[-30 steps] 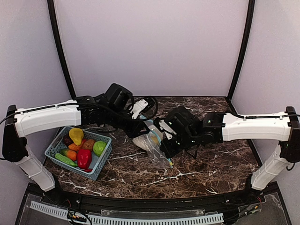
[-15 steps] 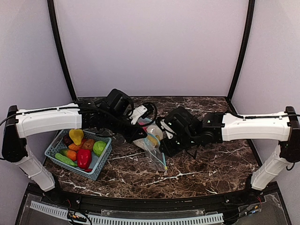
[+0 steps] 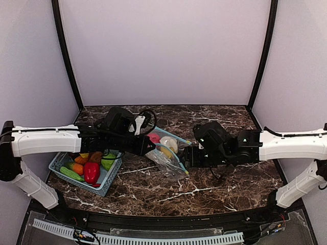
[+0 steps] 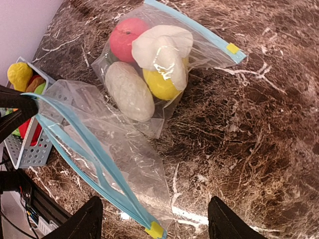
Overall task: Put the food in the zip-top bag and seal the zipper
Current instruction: Pass from the left arm to the right
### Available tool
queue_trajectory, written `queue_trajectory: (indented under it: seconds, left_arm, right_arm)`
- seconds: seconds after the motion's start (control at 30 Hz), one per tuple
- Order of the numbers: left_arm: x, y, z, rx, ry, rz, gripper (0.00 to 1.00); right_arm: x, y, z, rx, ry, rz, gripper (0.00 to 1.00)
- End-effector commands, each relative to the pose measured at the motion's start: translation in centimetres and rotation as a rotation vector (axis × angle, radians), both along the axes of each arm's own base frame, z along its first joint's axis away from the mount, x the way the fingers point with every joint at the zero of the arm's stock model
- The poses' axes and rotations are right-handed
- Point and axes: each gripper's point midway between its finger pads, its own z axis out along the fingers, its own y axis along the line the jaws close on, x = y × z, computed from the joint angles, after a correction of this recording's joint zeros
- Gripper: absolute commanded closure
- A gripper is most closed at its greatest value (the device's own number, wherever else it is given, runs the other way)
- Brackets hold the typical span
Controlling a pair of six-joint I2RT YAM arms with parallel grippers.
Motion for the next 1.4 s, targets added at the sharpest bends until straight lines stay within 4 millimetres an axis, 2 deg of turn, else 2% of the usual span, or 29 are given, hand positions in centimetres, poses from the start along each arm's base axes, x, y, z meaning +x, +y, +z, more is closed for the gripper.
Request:
queue_trajectory:
  seconds: [0.0,0.27,0.43,0.6,0.77,1.07,1.37]
  left_arm:
    - [0.8,0.1,3.0,-0.151,-0.026,0.1,0.99]
    - [0.4,0.7,2.5,-0.169,-0.01,0.115,0.99]
    - [0.0,0.7,2.2,-0.174,0.002,0.106,0.99]
    - [0.0,0.6,2.8,-0.213,-0.01,0.105,0.99]
    - [-0.1,0.9,2.9,-0.223,-0.01,0.112,0.99]
    - [-0.1,1.5,3.4,-0.252,-0.026,0.142,0.99]
    - [-0.4,1.2,3.8,-0.307,-0.021,0.131,0.99]
  right_arm:
    - [0.3,-0.3,0.1,0.122,0.023,-0.139,0.29]
    - [0.0,0.0,-1.1,0.19,0.065,-0.166,0.19]
    - [0.4,0.1,-1.1,0.207,0.054,-0.192,0.18]
    - [1.1,0.9,-1.0,0.213,0.042,-0.207,0.18]
    - [1.5,1.6,-1.9,0.193,0.047,-0.21,0.18]
    - [1.1,0.6,-3.7,0.22,0.098,-0.275,0.24]
    - [1.5,1.2,-4.1,0.316,0.133,-0.286,0.39]
